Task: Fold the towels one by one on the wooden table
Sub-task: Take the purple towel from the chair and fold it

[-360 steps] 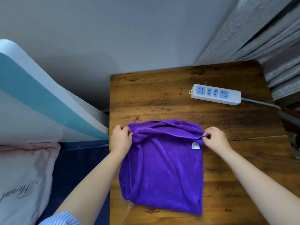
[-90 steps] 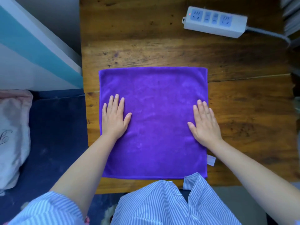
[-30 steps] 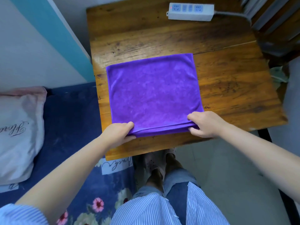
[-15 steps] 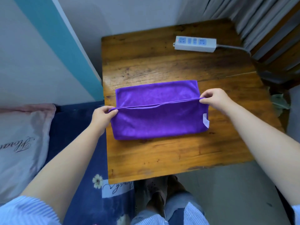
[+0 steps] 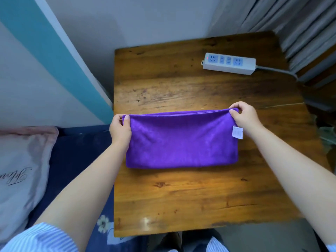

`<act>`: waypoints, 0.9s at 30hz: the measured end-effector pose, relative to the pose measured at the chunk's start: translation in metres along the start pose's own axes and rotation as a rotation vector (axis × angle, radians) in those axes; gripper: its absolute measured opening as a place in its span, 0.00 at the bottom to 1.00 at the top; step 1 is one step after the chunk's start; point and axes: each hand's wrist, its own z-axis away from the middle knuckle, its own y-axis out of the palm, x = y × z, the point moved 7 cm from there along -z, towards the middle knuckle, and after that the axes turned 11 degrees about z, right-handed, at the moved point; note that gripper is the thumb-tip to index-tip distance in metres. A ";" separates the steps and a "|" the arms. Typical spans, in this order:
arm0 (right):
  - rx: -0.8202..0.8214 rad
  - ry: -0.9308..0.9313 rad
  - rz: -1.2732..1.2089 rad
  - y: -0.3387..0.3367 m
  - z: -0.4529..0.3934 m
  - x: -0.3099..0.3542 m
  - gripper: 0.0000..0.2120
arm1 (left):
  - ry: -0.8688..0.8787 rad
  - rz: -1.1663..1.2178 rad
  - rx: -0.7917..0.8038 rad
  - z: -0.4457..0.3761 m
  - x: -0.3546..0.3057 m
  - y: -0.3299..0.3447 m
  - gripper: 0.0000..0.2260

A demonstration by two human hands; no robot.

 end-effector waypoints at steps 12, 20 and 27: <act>0.085 -0.034 0.358 0.039 -0.040 -0.007 0.10 | -0.070 -0.392 -0.015 -0.030 0.008 0.030 0.12; 0.124 -0.012 0.437 0.044 -0.044 -0.008 0.11 | -0.090 -0.574 0.047 -0.033 0.018 0.034 0.12; 0.100 -0.125 0.644 0.021 -0.042 0.015 0.17 | 0.199 -0.775 0.062 -0.022 -0.006 0.034 0.17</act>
